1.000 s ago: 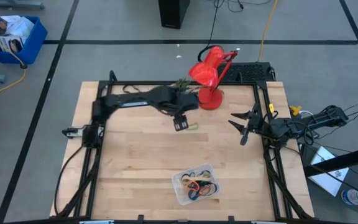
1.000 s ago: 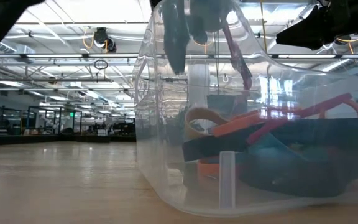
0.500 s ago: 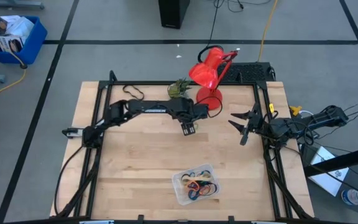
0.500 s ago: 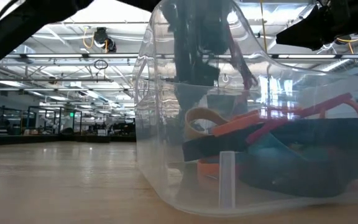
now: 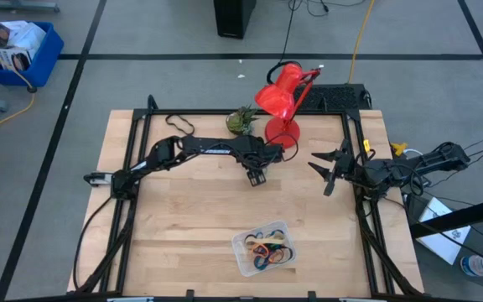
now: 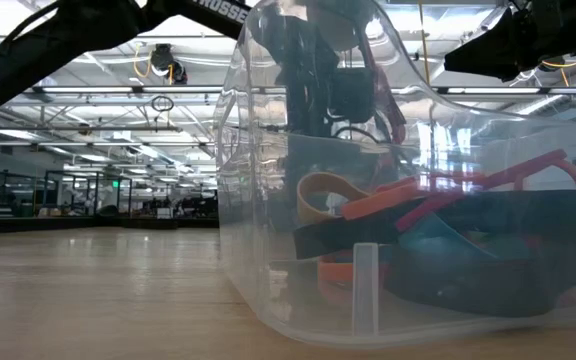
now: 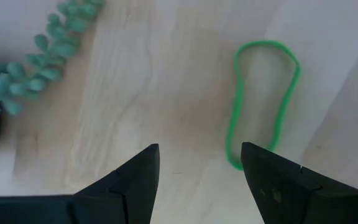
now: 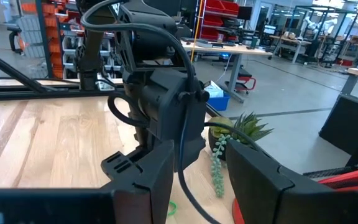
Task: Pick and place rubber bands into bin
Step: Put the green rubber band into the transparent container
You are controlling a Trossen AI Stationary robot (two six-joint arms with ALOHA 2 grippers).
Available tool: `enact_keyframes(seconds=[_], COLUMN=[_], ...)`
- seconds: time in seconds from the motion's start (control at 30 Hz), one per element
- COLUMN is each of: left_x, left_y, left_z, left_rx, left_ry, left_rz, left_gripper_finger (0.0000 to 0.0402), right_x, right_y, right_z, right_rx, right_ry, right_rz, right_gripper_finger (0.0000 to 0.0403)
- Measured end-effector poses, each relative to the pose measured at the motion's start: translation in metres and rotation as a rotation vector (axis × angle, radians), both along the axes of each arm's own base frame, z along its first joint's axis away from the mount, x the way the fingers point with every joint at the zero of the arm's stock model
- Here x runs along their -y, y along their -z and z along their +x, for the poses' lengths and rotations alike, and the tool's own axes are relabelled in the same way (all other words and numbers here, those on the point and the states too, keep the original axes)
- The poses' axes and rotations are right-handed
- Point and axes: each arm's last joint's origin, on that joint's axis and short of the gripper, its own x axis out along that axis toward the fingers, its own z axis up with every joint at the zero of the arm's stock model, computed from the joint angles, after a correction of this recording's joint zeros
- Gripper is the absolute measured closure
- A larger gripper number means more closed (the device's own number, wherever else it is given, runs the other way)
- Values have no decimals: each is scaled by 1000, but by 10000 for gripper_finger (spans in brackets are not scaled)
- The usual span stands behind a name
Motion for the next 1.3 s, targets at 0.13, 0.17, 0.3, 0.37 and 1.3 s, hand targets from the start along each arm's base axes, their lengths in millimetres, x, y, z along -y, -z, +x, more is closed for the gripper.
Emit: enact_keyframes(seconds=[0.13,0.17,0.3,0.37,1.3], left_x=[1,1,0,0,2], left_y=[0,0,0,0,29], left_z=[0,0,0,0,-8], left_rx=[8,8,9,10,-7], left_ry=[3,0,-5,-6,-10], left_rz=[-33,-33,-31,-32,-140], left_gripper_finger=[167,167,167,167,338], right_x=[0,0,0,0,0], right_y=[0,0,0,0,0], right_z=[0,0,0,0,0], right_rx=[0,0,0,0,2], right_ry=[0,0,0,0,0], right_rz=[0,0,0,0,1], right_gripper_finger=[259,259,259,259,259])
